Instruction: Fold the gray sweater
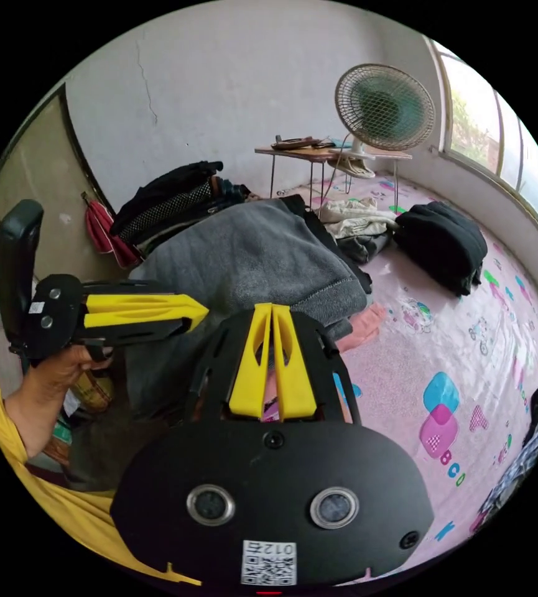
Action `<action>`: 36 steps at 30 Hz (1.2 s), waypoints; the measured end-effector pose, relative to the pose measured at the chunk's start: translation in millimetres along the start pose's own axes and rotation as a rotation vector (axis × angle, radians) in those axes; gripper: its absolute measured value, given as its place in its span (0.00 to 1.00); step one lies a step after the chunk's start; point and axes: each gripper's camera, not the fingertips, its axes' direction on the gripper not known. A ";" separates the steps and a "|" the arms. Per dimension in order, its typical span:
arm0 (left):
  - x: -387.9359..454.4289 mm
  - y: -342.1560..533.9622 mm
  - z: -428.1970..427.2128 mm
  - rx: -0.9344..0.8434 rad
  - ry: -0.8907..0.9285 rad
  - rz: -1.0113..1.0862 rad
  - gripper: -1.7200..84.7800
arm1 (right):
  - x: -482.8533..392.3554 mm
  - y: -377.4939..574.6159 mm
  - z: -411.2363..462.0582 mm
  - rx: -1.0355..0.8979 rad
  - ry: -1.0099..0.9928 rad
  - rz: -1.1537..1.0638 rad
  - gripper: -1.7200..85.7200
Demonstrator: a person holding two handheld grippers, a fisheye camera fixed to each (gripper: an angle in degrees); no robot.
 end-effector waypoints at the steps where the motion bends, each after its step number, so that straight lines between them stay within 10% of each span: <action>1: -0.4 1.1 0.0 -0.004 0.011 -0.006 0.02 | 3.9 2.5 -5.2 0.022 -0.020 0.030 0.02; 36: 67.8 115.7 68.7 -0.097 0.047 -0.078 0.02 | 17.3 42.2 -109.0 -0.089 0.036 -0.085 0.02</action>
